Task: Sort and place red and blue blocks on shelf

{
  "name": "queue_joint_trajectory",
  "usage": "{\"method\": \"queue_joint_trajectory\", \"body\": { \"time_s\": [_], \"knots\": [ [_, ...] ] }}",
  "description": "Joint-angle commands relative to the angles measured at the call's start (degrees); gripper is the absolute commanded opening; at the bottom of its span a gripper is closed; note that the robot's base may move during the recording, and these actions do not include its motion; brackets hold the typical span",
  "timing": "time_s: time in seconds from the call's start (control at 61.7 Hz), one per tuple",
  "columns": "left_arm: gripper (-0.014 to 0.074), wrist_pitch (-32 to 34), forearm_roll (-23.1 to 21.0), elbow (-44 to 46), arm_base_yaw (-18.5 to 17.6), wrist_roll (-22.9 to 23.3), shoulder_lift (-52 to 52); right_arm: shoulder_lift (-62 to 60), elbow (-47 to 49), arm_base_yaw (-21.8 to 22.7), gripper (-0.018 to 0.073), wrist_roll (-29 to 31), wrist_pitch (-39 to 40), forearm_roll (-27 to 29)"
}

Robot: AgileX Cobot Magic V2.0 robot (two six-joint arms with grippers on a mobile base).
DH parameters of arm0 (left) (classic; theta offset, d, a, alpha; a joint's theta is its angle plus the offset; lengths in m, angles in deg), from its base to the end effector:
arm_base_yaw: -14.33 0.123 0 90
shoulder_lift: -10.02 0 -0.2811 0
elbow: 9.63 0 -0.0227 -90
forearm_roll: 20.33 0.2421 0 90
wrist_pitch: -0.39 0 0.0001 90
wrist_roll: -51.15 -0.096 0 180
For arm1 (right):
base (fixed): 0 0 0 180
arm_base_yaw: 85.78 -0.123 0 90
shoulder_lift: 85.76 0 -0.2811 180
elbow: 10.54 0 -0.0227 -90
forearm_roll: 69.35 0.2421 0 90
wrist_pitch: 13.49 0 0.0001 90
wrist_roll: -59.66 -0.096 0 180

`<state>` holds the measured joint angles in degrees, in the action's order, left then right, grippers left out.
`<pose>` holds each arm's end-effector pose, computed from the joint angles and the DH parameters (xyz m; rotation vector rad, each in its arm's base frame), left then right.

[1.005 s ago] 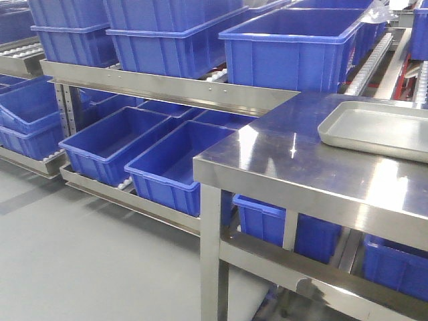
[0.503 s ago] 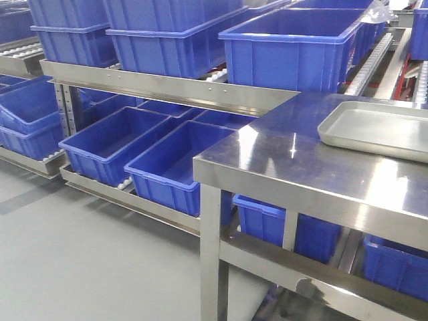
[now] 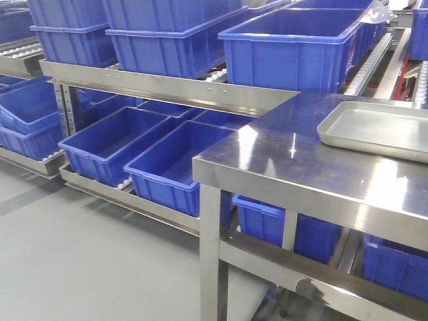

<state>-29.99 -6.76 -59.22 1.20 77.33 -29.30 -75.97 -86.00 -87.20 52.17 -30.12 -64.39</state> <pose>0.1076 -0.0134 0.2827 -0.0964 2.0682 -0.1729 0.0562 0.0038 0.1937 0.1502 1.7748 0.1940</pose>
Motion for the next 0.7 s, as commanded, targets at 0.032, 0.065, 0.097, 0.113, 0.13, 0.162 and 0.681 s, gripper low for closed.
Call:
{"method": "queue_joint_trajectory", "body": {
  "time_s": [0.032, 0.065, 0.097, 0.113, 0.13, 0.162, 0.681],
  "knots": [
    [0.0123, 4.60, 0.39, 1.73, 0.03, 0.30, 0.04, -3.68, -2.27, 0.20, 0.0050, 0.12, 7.91, 0.65],
    [0.0123, 4.60, 0.39, 1.73, 0.03, 0.30, 0.04, -3.56, -3.36, 0.22, 0.0050, 0.12, 9.29, 0.82],
    [0.0123, 4.60, 0.39, 1.73, 0.03, 0.30, 0.04, -3.50, -3.50, 0.22, 0.0050, 0.12, 9.10, 0.87],
    [0.0123, 4.60, 0.39, 1.73, 0.03, 0.30, 0.04, -3.50, -3.46, 0.22, 0.0050, 0.12, 8.68, 0.87],
    [0.0123, 4.60, 0.39, 1.73, 0.03, 0.30, 0.04, -3.50, -3.46, 0.22, 0.0050, 0.12, 8.74, 0.87],
    [0.0123, 4.60, 0.39, 1.73, 0.03, 0.30, 0.04, -3.50, -3.46, 0.22, 0.0050, 0.12, 8.81, 0.82],
    [0.0123, 4.60, 0.39, 1.73, 0.03, 0.30, 0.04, -3.50, -3.46, 0.22, 0.0050, 0.12, 16.94, -2.98]
  ]
}}
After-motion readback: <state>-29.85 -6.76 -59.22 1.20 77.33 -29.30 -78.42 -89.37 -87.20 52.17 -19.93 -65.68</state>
